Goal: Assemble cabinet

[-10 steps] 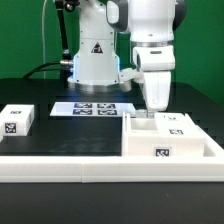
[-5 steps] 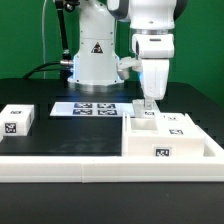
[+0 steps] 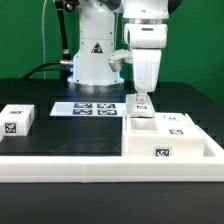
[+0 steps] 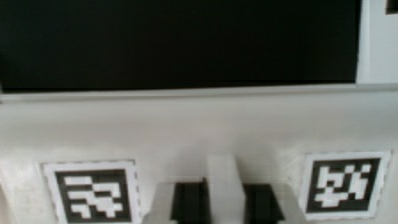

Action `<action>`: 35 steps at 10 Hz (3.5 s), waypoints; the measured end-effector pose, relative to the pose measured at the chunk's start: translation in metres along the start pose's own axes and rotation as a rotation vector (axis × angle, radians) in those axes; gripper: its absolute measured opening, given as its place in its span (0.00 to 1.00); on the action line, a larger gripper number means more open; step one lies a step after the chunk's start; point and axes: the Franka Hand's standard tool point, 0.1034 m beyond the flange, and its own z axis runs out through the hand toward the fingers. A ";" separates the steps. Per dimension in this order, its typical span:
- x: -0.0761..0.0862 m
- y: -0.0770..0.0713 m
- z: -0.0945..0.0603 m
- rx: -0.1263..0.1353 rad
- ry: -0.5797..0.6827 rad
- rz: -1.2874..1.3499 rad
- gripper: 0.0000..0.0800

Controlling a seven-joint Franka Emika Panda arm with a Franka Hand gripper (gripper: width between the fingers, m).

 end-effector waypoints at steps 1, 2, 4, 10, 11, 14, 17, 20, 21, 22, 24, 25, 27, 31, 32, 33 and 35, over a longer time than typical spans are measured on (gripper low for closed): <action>-0.003 0.009 -0.004 -0.006 0.000 0.009 0.09; -0.004 0.016 -0.007 -0.011 -0.001 0.012 0.09; -0.002 0.026 -0.012 -0.022 0.001 0.017 0.09; 0.004 0.034 -0.006 -0.062 0.029 0.036 0.09; 0.004 0.034 -0.006 -0.063 0.030 0.040 0.09; 0.006 0.034 -0.006 -0.071 0.036 0.062 0.09; 0.005 0.034 -0.006 -0.072 0.036 0.063 0.09; 0.006 0.034 -0.006 -0.074 0.039 0.095 0.09; 0.006 0.034 -0.006 -0.077 0.041 0.096 0.09; 0.006 0.033 -0.005 -0.081 0.043 0.096 0.09; 0.007 0.031 -0.004 -0.101 0.055 0.098 0.09; 0.008 0.029 -0.004 -0.110 0.061 0.099 0.09; 0.008 0.028 -0.004 -0.110 0.059 0.087 0.09; 0.008 0.021 0.002 -0.097 0.059 0.086 0.09; 0.008 0.021 0.002 -0.099 0.060 0.086 0.09; 0.008 0.021 0.002 -0.100 0.060 0.087 0.09; 0.007 0.024 0.000 -0.099 0.059 0.089 0.09</action>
Offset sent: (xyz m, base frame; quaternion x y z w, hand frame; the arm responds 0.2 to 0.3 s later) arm 0.0198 0.0016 0.0069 0.0178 0.0049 0.0124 0.9998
